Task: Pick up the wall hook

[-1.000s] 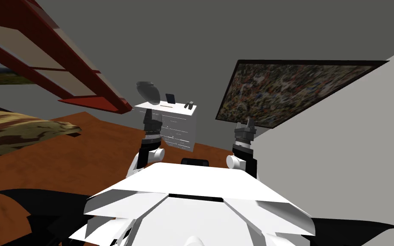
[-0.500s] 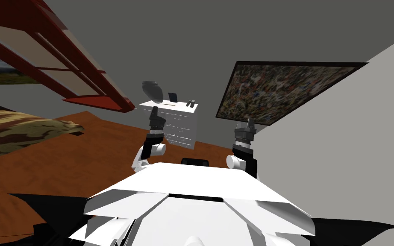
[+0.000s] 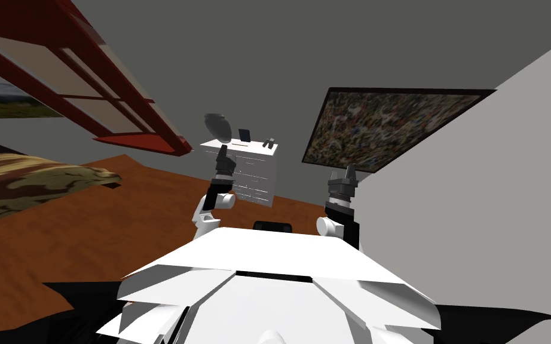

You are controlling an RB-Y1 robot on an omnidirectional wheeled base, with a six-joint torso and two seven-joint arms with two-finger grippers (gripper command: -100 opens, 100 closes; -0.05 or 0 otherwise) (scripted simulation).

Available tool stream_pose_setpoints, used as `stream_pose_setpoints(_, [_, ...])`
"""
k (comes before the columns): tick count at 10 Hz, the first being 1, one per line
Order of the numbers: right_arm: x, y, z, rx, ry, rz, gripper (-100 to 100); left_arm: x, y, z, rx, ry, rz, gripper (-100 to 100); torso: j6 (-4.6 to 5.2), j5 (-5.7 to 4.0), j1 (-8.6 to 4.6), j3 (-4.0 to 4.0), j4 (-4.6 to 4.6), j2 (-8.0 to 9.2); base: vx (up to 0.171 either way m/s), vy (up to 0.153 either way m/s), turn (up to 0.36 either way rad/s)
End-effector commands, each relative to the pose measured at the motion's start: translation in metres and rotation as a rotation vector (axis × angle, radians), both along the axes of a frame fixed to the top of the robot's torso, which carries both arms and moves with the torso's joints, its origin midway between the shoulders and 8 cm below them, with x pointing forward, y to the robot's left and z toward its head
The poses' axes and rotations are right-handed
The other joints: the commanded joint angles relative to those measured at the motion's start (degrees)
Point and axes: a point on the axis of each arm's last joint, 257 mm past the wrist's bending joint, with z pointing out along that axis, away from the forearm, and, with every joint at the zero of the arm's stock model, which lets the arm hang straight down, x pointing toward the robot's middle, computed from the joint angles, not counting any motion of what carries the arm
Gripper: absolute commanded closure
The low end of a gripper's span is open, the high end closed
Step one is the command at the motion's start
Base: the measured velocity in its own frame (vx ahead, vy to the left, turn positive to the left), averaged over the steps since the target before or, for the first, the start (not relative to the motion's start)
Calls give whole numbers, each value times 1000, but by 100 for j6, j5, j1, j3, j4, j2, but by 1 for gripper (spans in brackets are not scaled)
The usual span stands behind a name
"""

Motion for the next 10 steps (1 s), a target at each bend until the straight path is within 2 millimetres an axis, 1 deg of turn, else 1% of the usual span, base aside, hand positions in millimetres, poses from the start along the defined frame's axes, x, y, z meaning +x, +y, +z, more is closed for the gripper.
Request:
stream_pose_setpoints(1, [0,0,0,0,0,0,0,10,-5,7,-5,-3,-14,-100,0,0,0,0,0,0,-86,31,0])
stream_pose_setpoints(2, [0,0,0,0,0,0,0,26,-5,-6,-17,47,-22,-100,0,0,-1,0,0,-1,-96,38,8])
stream_pose_setpoints(3, [0,0,0,0,0,0,0,29,-10,6,-17,24,-32,-100,0,0,2,1,0,1,-90,35,1])
stream_pose_setpoints(4, [0,0,0,0,0,0,0,46,-10,-7,-30,74,-42,-100,0,0,0,0,1,-1,-102,43,10])
stream_pose_setpoints(6, [0,0,0,0,0,0,0,51,-17,12,-29,41,-57,-100,0,0,0,1,1,0,-61,21,1])
stream_pose_setpoints(7, [0,0,0,0,0,0,0,68,-19,-2,-44,99,-68,-100,0,-2,-9,-7,-2,-16,-57,21,22])
stream_pose_setpoints(8, [0,0,0,0,0,0,0,72,-25,13,-43,74,-81,-100,-1,-1,-6,-8,-3,-14,-64,20,5])
stream_pose_setpoints(9, [0,0,0,0,0,0,0,89,-27,-2,-59,127,-94,-100,0,-1,-7,-7,-2,-13,-97,22,21])
stream_pose_setpoints(10, [0,0,0,0,0,0,0,93,-32,6,-58,125,-102,-100,-1,-1,-7,-1,-1,-2,-82,22,8])
